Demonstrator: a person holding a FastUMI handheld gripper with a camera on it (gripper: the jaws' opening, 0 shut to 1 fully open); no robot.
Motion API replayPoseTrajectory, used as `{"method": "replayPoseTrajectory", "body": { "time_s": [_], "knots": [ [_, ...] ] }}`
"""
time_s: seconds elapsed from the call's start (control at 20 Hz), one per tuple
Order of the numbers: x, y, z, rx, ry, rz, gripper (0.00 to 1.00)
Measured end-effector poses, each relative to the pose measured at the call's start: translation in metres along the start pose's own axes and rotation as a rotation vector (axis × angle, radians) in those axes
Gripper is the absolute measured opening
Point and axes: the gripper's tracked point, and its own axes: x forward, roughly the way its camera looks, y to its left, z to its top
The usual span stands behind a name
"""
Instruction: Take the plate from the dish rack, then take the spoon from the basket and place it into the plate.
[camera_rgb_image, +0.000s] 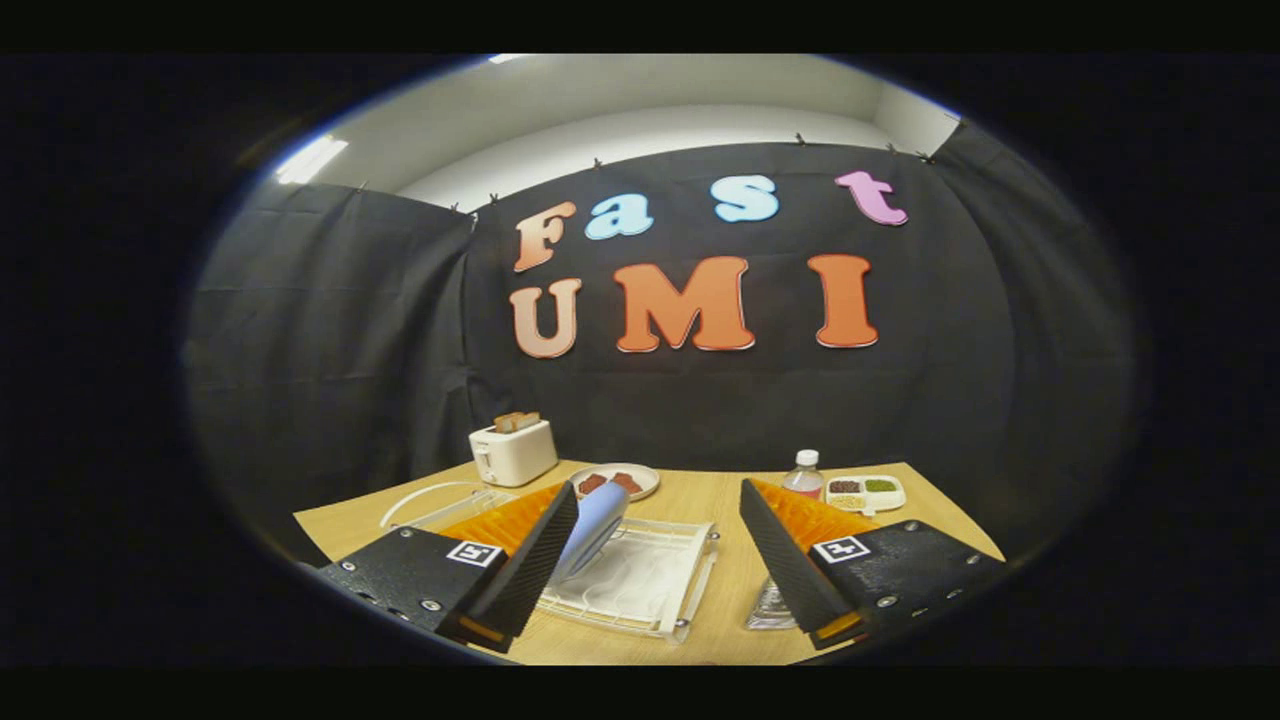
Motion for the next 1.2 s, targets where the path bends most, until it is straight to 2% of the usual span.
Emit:
{"method": "replayPoseTrajectory", "body": {
  "time_s": [0.2,0.5,0.95,1.05,1.2],
  "knots": [
    [0.020,0.008,-0.003,0.048,0.092,0.027,0.97],
    [0.042,0.022,-0.008,0.044,0.226,0.053,0.97],
    [0.070,0.044,-0.060,0.127,0.507,0.104,0.96],
    [0.073,0.049,-0.070,0.154,0.571,0.109,0.95],
    [0.080,0.055,-0.081,0.173,0.636,0.109,0.87]
  ]
}}
